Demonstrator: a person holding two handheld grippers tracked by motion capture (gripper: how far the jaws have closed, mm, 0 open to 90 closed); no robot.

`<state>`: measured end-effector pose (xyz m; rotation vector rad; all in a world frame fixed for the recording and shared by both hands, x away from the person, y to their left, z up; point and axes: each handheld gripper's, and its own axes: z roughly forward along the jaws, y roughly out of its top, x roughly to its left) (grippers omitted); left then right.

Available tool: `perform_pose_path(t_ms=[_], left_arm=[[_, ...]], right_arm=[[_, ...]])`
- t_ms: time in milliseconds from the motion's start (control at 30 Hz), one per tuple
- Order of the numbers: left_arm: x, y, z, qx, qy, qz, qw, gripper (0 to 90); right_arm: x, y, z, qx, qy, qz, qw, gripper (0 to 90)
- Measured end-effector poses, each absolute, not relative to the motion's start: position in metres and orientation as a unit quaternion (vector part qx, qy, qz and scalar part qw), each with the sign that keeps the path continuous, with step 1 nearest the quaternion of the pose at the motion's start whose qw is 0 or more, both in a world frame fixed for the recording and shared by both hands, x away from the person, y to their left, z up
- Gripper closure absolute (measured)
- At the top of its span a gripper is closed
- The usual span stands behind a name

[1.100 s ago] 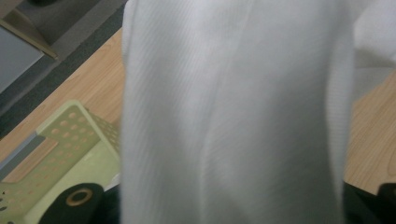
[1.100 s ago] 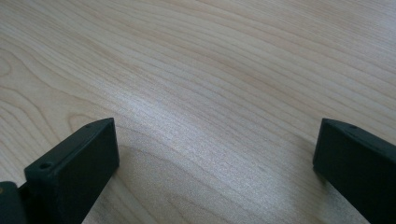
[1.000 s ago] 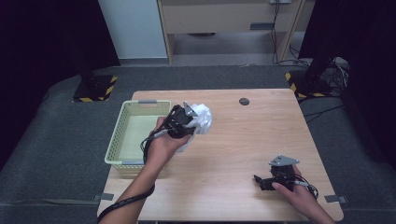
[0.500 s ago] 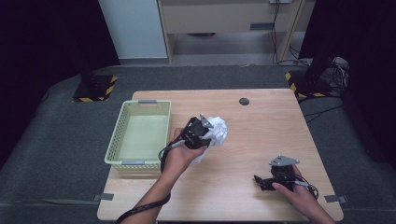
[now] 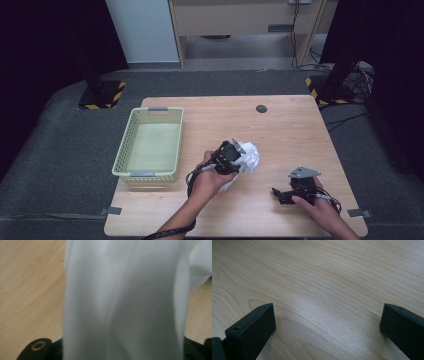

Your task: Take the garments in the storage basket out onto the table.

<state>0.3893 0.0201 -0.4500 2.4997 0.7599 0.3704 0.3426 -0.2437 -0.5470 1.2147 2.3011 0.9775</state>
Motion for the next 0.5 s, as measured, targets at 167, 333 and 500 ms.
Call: perform_pose_path(t_ms=[167, 333, 500], left_arm=[[0.384, 0.007, -0.470, 0.925, 0.271, 0.123, 0.236, 62.3], [0.381, -0.001, -0.484, 0.924, 0.282, 0.117, 0.231, 57.6], [0.380, -0.005, -0.490, 0.923, 0.285, 0.123, 0.229, 54.6]], right_arm=[[0.343, -0.244, -0.547, 0.430, 0.814, 0.346, 0.180, 0.6], [0.342, -0.244, -0.547, 0.429, 0.815, 0.346, 0.180, 0.6], [0.342, -0.244, -0.547, 0.430, 0.815, 0.346, 0.180, 0.6]])
